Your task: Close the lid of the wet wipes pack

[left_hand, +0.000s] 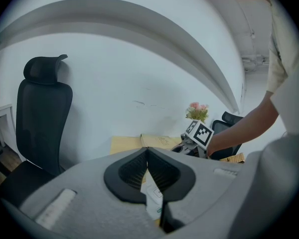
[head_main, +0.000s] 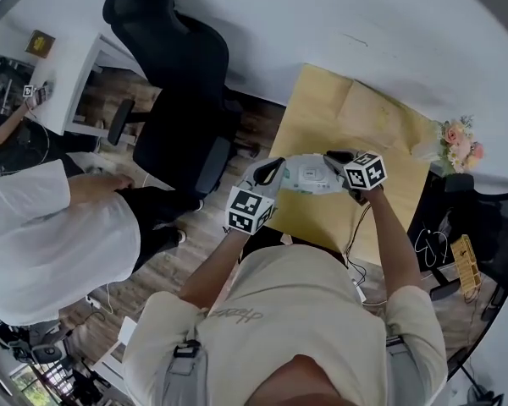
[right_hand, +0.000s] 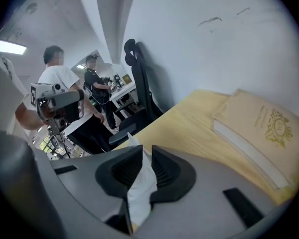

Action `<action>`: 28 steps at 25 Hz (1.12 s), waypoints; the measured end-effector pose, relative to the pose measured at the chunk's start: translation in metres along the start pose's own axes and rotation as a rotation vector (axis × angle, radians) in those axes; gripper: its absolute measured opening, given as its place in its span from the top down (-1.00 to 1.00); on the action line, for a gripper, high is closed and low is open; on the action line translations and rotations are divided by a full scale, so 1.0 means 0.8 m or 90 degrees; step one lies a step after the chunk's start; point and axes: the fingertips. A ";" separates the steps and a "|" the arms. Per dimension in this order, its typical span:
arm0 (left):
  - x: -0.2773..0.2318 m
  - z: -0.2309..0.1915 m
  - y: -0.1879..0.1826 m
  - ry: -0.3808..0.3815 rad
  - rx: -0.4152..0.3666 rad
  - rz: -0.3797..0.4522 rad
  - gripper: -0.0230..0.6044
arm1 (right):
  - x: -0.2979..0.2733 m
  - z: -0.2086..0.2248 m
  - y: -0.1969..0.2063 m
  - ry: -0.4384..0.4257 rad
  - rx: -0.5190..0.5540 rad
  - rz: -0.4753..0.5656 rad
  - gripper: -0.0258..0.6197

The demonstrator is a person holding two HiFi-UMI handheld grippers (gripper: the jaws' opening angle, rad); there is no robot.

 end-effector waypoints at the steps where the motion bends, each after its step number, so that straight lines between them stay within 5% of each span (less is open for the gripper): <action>1: 0.001 0.001 -0.001 0.003 -0.002 0.001 0.87 | 0.001 -0.007 0.002 -0.002 0.008 -0.001 0.74; 13: 0.004 0.017 -0.002 0.033 -0.017 0.003 0.87 | 0.004 -0.053 0.043 0.015 0.104 -0.041 0.74; 28: 0.000 0.010 0.008 0.036 -0.014 -0.011 0.87 | -0.016 -0.038 0.093 0.041 0.024 -0.058 0.74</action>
Point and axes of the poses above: the fingertips, and each gripper's own axes: x backward along the fingers, z to its right, y out of its underside, and after that the axes turned 11 degrees about -y, right-handed
